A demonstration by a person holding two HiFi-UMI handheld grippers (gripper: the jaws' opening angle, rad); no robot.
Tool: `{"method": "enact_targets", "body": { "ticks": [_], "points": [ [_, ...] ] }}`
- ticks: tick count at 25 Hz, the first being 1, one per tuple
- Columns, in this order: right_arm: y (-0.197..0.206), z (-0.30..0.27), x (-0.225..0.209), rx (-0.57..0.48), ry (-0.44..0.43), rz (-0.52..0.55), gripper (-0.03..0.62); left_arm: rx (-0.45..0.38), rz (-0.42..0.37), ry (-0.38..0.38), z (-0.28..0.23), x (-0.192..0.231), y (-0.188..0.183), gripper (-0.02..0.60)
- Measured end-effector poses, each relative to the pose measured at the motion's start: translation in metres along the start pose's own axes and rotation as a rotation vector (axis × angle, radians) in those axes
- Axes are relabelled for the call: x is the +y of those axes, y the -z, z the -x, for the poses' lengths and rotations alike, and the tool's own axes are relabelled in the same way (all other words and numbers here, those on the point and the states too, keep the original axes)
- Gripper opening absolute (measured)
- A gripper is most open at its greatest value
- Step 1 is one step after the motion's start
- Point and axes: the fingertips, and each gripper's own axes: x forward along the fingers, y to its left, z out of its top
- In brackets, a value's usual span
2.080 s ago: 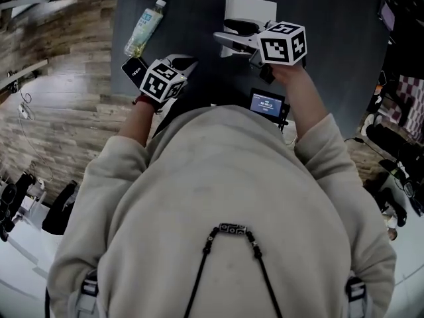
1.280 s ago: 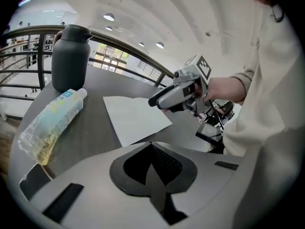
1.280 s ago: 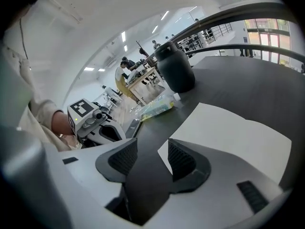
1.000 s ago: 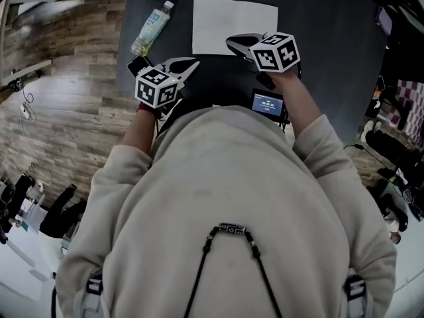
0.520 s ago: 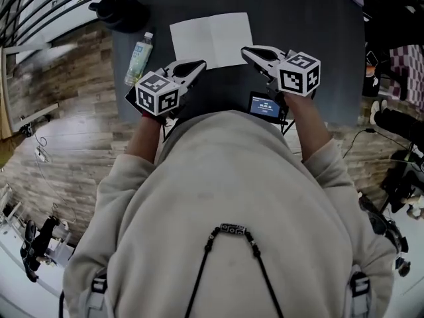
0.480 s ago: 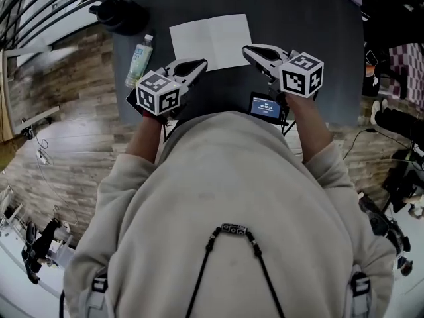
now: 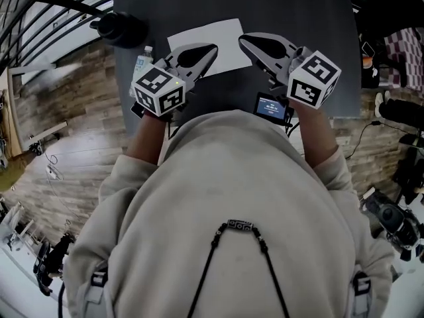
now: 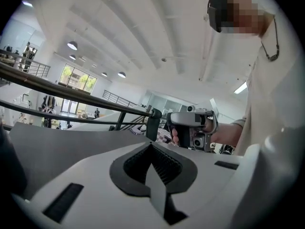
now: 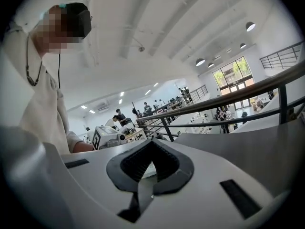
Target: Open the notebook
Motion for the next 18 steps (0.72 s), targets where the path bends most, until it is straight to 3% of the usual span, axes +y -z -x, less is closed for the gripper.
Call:
{"method": "enact_targets", "body": {
  "ticks": [7, 12, 18],
  "points": [
    [0.003, 0.008, -0.004, 0.016, 0.047, 0.006, 0.017, 0.018, -0.026, 0.025, -0.007, 0.0, 0.002, 0.002],
    [-0.001, 0.009, -0.005, 0.01, 0.059, 0.007, 0.017, -0.022, 0.037, 0.073, -0.012, -0.008, -0.006, 0.002],
    [0.0, 0.01, -0.005, 0.011, 0.066, 0.005, 0.017, -0.004, 0.029, 0.099, -0.018, -0.016, -0.002, 0.002]
  ]
}}
